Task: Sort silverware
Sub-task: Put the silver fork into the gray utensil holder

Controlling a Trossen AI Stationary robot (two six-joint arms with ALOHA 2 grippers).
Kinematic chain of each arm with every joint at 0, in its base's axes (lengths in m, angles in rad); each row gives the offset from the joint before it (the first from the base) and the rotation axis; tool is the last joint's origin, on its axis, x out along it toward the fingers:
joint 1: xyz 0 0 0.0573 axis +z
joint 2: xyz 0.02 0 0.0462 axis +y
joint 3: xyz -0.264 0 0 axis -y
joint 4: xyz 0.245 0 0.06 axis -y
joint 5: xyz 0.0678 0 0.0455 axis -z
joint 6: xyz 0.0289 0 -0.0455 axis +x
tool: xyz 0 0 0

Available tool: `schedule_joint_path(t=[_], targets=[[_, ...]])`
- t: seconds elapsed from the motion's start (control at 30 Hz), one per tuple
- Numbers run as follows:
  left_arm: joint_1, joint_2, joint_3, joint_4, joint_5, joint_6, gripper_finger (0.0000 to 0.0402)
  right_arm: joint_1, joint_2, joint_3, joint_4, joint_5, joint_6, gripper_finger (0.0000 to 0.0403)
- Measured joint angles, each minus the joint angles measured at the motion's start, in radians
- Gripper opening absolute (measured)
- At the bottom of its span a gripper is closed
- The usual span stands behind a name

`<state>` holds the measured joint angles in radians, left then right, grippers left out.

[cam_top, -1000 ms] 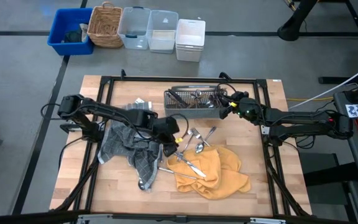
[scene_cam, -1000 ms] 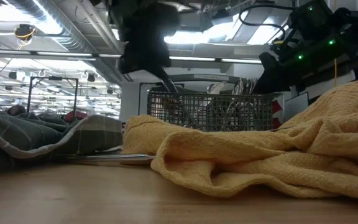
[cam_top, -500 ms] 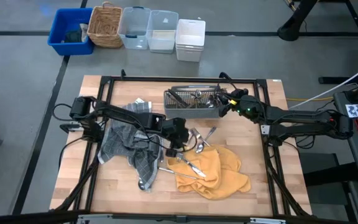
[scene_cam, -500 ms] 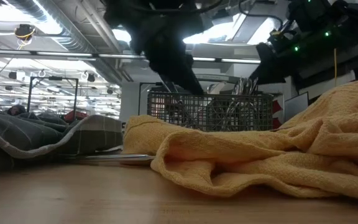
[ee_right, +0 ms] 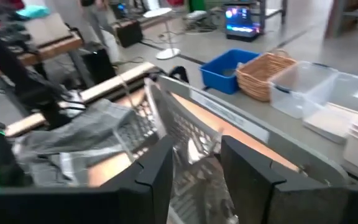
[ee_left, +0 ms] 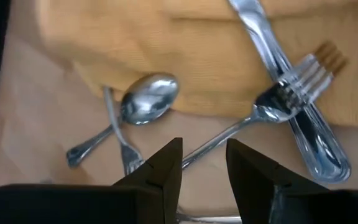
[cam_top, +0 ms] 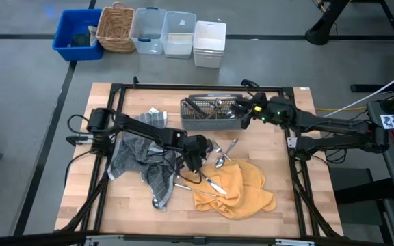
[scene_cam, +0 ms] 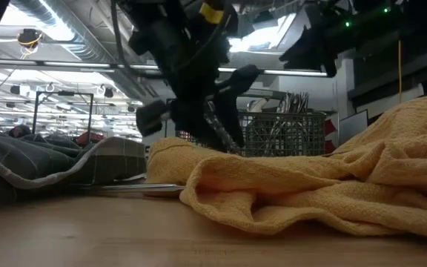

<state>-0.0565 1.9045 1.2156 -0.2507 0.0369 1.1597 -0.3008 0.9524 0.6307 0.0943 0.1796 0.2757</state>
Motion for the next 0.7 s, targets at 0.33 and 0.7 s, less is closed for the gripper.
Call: schedule_joint_path(t=[0.33,0.7], targets=[[0.0,0.024,0.0,0.001,0.036,0.215,0.0114,0.0,0.0,0.061,0.01,-0.06,0.007,0.0136],[0.0,0.072,0.002,0.006,0.124,0.344,0.0114,0.0,0.0,0.062,0.011,-0.082,0.063,0.0136]])
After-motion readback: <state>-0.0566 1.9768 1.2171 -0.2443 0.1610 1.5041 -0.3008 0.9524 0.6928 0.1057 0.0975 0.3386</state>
